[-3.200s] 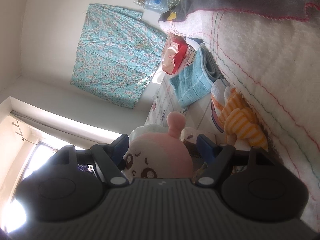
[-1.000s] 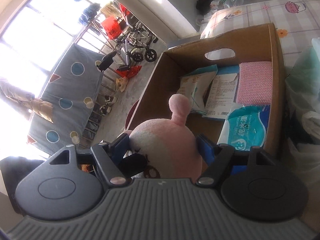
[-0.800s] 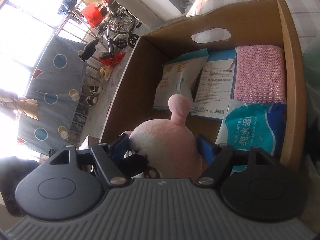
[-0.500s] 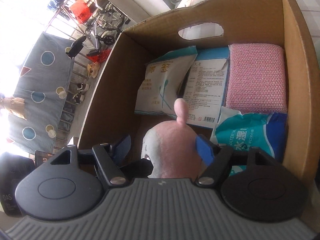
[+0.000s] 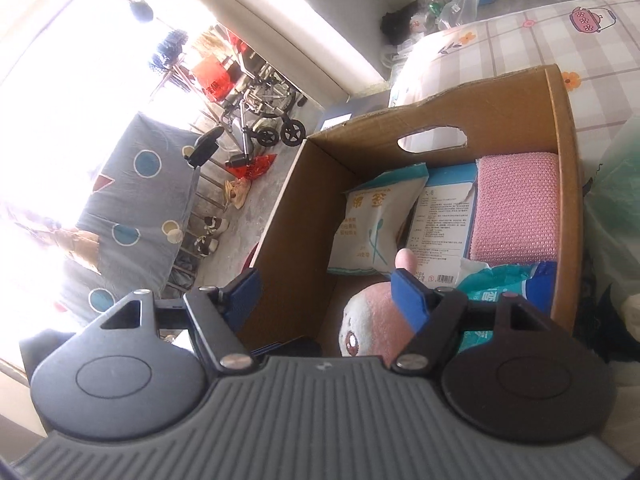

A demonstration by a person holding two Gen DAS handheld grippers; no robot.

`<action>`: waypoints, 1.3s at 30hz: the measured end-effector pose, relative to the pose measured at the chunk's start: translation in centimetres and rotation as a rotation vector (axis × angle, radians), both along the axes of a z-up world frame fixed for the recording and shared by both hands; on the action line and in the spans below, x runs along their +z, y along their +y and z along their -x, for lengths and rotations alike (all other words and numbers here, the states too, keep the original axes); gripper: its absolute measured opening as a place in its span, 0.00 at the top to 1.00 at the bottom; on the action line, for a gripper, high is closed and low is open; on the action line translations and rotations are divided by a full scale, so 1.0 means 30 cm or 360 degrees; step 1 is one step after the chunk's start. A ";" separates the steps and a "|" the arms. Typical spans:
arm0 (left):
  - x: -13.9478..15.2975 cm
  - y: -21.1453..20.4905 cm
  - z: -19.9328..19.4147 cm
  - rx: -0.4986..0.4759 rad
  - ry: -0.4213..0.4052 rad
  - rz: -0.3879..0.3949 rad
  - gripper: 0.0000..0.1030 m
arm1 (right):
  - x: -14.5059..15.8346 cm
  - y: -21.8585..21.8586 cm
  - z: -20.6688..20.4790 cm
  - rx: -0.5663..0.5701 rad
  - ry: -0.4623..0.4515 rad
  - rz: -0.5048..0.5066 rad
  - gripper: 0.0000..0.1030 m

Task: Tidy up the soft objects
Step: 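Lower the pink plush toy into the box and open both tools, then reach both tools to the teal checked towel on the bed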

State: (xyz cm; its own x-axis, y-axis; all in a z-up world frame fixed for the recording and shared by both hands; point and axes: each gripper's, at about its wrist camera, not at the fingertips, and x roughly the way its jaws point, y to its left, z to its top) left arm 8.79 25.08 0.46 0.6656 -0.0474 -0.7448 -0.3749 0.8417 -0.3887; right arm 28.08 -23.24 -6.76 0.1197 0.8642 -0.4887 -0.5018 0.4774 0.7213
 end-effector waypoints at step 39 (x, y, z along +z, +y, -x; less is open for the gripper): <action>-0.347 -1.312 -1.007 -0.0871 0.0800 0.0155 0.31 | -0.331 -1.045 -0.352 -0.0207 -0.0868 0.1124 0.30</action>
